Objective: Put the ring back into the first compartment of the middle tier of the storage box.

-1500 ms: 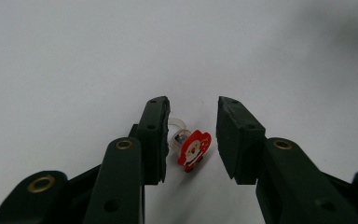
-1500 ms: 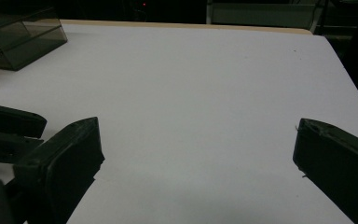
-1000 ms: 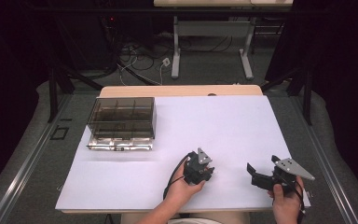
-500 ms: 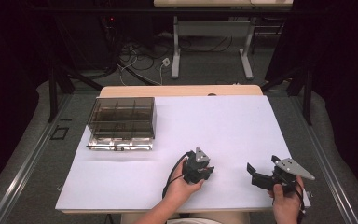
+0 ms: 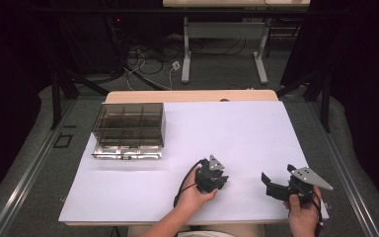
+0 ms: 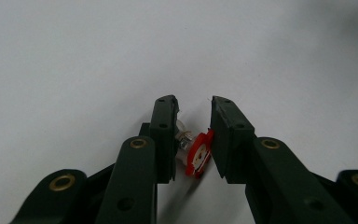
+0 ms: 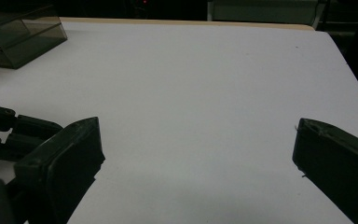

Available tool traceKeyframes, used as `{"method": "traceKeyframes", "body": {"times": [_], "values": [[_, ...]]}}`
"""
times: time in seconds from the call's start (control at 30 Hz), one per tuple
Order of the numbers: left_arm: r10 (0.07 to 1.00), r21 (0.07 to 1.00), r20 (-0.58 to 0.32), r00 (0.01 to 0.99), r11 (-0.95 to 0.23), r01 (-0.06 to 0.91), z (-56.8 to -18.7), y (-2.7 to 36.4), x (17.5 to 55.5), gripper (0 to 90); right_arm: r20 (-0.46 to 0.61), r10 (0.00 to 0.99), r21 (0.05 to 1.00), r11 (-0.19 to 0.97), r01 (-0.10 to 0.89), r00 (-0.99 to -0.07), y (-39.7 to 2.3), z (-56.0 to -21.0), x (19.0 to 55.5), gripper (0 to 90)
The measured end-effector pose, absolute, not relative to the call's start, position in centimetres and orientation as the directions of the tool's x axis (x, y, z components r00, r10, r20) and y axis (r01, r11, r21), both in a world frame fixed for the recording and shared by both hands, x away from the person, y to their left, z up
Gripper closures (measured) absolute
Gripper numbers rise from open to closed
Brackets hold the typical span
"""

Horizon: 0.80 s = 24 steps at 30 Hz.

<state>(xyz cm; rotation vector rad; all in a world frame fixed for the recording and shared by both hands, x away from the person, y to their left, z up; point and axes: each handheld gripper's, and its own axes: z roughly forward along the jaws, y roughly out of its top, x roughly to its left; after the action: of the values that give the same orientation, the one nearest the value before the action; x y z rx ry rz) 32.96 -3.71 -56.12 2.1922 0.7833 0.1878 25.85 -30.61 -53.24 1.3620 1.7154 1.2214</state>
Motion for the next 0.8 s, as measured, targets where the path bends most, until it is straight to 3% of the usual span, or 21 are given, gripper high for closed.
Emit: {"method": "traceKeyframes", "body": {"times": [0.8], "values": [[0.601, 0.728, -0.131, 0.789, -0.482, 0.488, -55.55, -3.33, 33.39, 71.4, 0.079, 0.959, 0.922, 0.034, 0.387, -0.273, -30.73, -53.28, 25.92, 1.2]]}}
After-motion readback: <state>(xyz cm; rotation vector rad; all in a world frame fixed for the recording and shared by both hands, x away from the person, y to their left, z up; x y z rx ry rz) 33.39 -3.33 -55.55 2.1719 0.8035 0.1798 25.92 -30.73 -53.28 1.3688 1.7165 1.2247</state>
